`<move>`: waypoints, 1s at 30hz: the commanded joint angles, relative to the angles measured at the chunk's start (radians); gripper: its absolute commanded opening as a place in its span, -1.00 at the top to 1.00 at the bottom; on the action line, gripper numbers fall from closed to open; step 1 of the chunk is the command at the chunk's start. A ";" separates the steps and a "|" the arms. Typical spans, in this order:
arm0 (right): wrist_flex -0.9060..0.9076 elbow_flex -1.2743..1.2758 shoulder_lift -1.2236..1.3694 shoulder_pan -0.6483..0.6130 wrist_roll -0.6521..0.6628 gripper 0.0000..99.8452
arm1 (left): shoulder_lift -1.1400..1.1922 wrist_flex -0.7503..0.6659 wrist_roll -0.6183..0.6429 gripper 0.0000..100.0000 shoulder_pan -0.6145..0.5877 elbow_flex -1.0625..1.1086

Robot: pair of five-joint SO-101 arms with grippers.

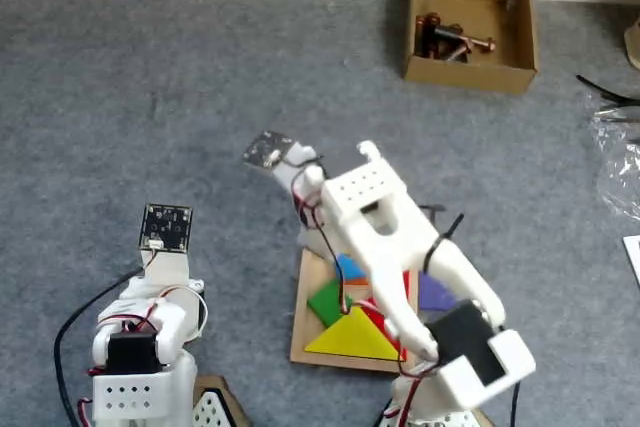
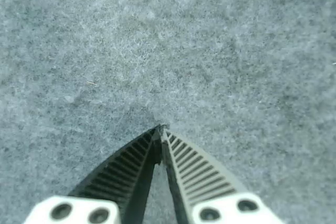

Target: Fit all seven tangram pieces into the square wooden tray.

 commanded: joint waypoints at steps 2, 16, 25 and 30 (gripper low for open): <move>-0.165 0.096 -0.099 -0.012 -0.009 0.99 | 0.002 0.005 0.005 0.99 -0.010 0.021; -0.245 0.214 -0.113 0.038 0.040 0.99 | 0.002 0.005 0.005 0.99 -0.010 0.021; -0.191 0.223 -0.114 0.033 -0.037 0.99 | 0.002 0.005 0.005 0.99 -0.010 0.021; -0.189 0.229 -0.114 0.035 -0.040 0.99 | 0.002 0.005 0.005 0.99 -0.010 0.021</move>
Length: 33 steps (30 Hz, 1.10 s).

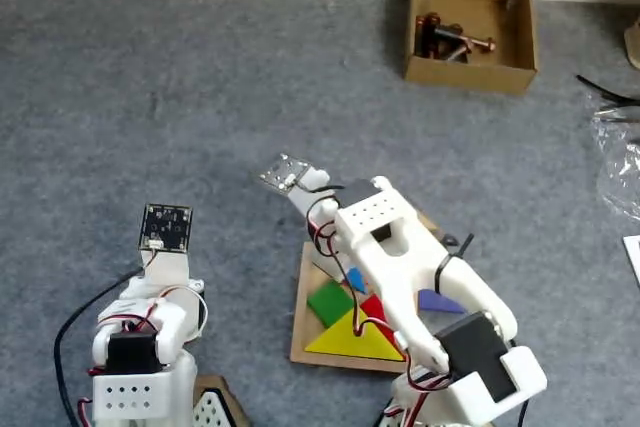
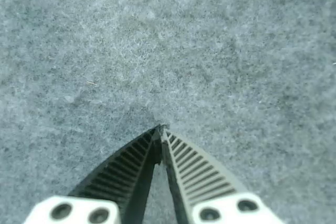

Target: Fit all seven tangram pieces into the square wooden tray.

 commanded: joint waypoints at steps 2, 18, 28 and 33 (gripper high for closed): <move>0.016 -0.012 -0.056 0.013 -0.014 0.99 | 0.002 0.005 0.005 0.99 -0.010 0.021; 0.142 -0.019 -0.058 0.010 -0.015 0.99 | 0.002 0.005 0.005 0.99 -0.010 0.021; 0.177 -0.015 -0.058 0.008 -0.015 0.99 | 0.002 0.005 0.005 0.99 -0.010 0.021; 0.179 -0.015 -0.058 0.001 -0.015 0.99 | 0.002 0.005 0.005 0.99 -0.010 0.021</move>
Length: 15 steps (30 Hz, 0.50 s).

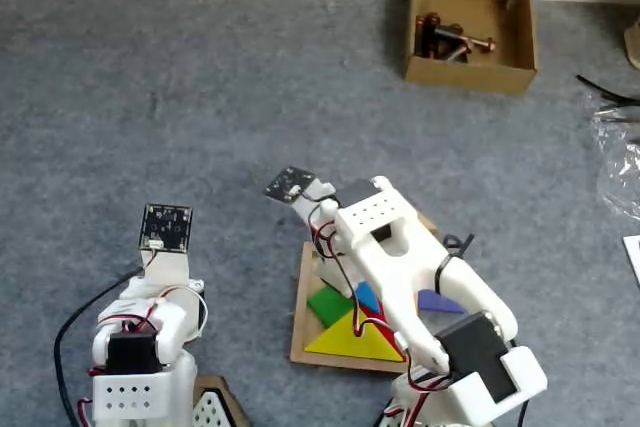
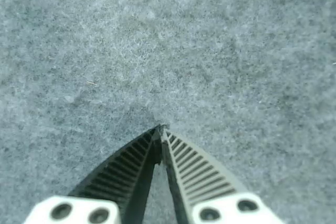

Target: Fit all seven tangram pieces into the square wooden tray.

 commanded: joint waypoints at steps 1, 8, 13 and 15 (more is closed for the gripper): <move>0.022 -0.013 -0.056 -0.008 -0.006 0.99 | 0.002 0.005 0.005 0.99 -0.010 0.021; 0.091 -0.016 -0.056 -0.048 -0.006 0.99 | 0.002 0.005 0.005 0.99 -0.010 0.021; 0.091 -0.012 -0.070 -0.048 -0.008 0.99 | 0.002 0.005 0.005 0.99 -0.010 0.021; 0.091 -0.012 -0.127 -0.048 -0.008 0.99 | 0.002 0.005 0.005 0.99 -0.010 0.021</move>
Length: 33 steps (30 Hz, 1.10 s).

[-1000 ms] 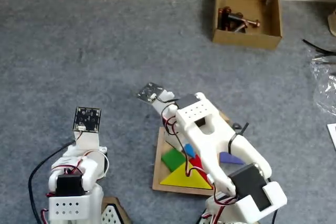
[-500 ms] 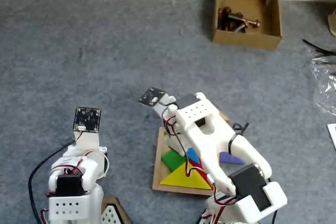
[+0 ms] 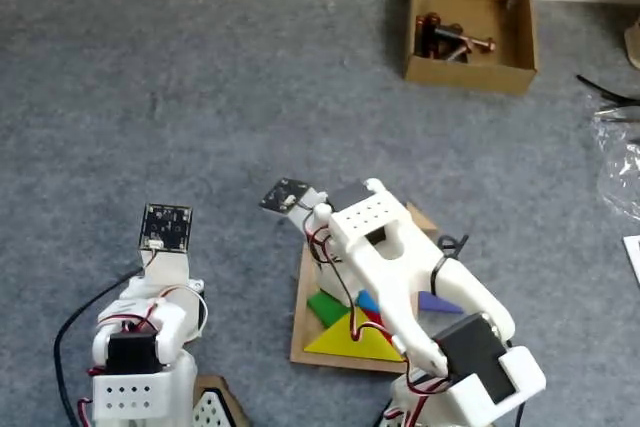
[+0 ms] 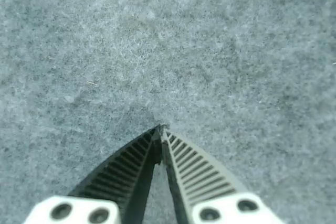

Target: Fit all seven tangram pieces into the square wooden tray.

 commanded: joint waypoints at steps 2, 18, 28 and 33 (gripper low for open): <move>0.018 -0.007 -0.191 -0.018 -0.008 0.99 | 0.002 0.005 0.005 0.99 -0.010 0.021; 0.041 0.386 -0.670 0.048 -0.057 0.99 | 0.002 0.005 0.005 0.99 -0.010 0.021; 0.033 0.400 -0.679 0.197 -0.006 0.99 | 0.002 0.005 0.005 0.99 -0.010 0.021; 0.031 0.433 -0.679 0.202 -0.006 0.99 | 0.002 0.005 0.005 0.99 -0.010 0.021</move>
